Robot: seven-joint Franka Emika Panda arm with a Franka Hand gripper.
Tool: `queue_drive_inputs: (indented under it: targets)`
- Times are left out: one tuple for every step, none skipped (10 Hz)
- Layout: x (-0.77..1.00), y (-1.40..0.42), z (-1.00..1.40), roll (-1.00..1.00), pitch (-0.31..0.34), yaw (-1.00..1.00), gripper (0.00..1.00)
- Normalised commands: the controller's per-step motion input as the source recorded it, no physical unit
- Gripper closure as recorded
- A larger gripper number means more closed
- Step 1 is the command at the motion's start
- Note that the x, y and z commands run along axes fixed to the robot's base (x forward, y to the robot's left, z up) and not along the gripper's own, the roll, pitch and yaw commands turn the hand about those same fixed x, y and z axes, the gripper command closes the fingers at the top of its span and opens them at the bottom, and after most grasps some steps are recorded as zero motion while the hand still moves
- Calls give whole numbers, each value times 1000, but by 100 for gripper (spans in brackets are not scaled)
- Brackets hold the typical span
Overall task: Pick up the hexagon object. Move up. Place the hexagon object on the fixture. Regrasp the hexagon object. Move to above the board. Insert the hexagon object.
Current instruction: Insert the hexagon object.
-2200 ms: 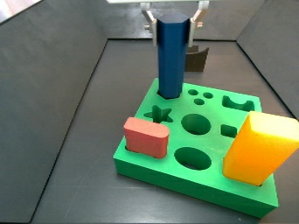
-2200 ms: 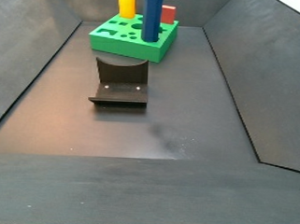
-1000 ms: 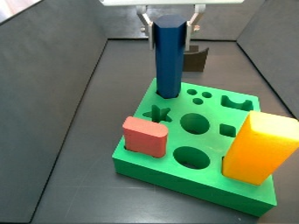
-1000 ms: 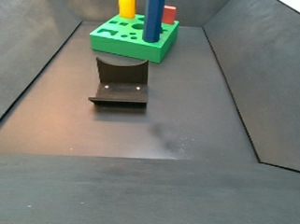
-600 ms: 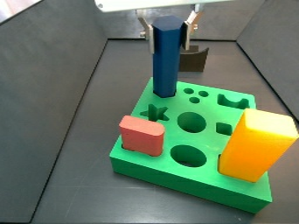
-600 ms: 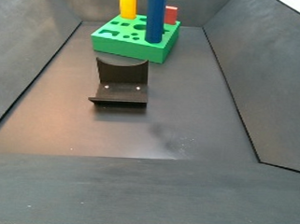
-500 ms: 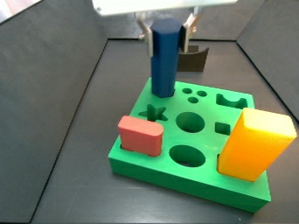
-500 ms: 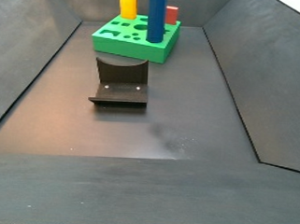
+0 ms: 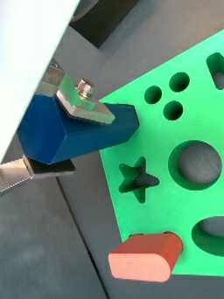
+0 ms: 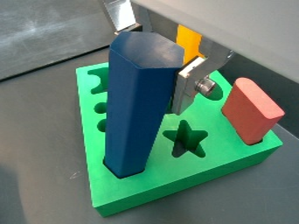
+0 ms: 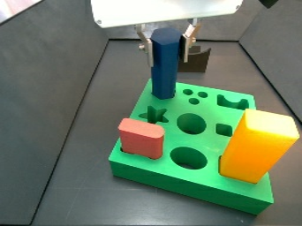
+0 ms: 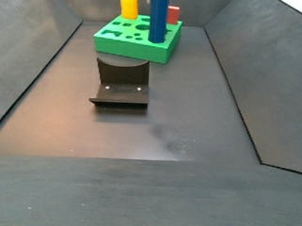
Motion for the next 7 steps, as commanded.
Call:
queue_drive_inputs:
  targets:
    - [60, 269, -480, -316, 63, -340, 100]
    - [57, 274, -414, -343, 60, -403, 100]
    - [80, 291, -420, -337, 74, -394, 100]
    - [177, 366, -546, -276, 104, -274, 100]
    - [-91, 126, -77, -83, -143, 0, 100]
    - [0, 0, 0, -17, -1, 0, 100]
    - [0, 0, 0, 0, 1, 0, 100]
